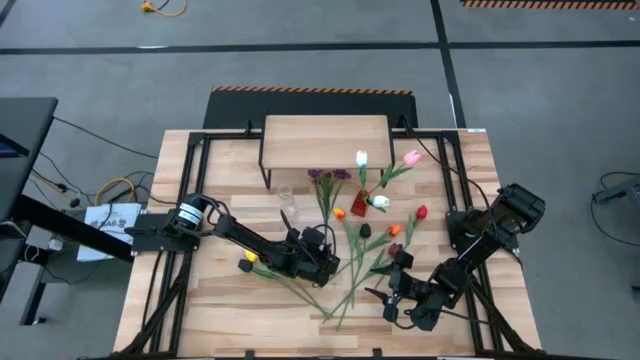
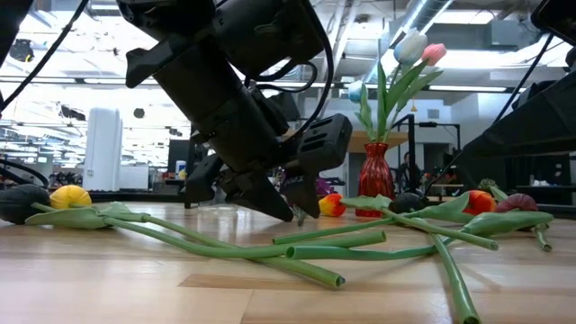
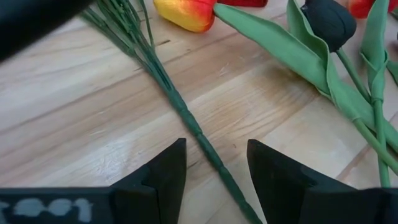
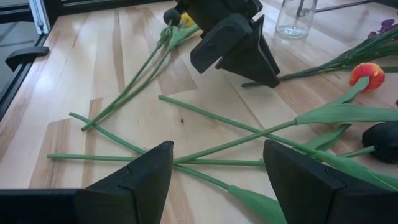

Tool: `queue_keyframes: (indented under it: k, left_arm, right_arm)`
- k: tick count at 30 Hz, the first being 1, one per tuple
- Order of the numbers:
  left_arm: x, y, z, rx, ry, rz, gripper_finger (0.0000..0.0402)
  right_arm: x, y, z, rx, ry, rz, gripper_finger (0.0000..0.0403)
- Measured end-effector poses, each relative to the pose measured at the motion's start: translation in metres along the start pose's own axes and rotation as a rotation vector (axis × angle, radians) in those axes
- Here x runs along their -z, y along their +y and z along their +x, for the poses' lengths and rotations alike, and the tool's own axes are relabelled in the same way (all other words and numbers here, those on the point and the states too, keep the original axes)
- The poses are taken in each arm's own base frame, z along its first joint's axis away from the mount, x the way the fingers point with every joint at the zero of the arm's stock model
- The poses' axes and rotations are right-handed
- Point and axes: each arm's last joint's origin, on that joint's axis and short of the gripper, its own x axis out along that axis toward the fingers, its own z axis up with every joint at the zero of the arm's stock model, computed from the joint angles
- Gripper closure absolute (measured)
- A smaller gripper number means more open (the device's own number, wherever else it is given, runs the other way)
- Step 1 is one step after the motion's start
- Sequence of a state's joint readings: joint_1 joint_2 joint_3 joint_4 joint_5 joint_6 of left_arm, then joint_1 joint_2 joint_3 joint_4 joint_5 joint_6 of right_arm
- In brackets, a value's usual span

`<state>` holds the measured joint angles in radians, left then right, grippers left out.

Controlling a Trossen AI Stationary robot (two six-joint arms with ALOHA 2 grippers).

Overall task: Pick and place flowers into a vace then onto a shelf
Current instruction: Put the purple flowers into the red flower vase

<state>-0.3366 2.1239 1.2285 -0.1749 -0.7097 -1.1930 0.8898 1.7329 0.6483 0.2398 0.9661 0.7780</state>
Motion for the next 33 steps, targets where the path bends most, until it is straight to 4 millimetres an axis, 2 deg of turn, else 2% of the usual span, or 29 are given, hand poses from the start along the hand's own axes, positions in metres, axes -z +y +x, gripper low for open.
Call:
queue_keyframes:
  k: [14,25,33]
  left_arm:
    - [0.0021,0.0039,0.0002,-0.029,0.036,-0.001,0.0247]
    - [0.002,0.0082,0.0023,-0.053,0.062,0.016,0.0347]
    - [0.0008,0.0092,0.0036,-0.057,0.073,0.024,0.0379]
  right_arm:
    - [0.0,0.0,0.0,0.0,0.0,0.001,0.0159]
    - [0.0,0.0,0.0,0.0,0.0,0.002,0.0159]
    - [0.0,0.0,0.0,-0.001,0.0,0.002,0.0159]
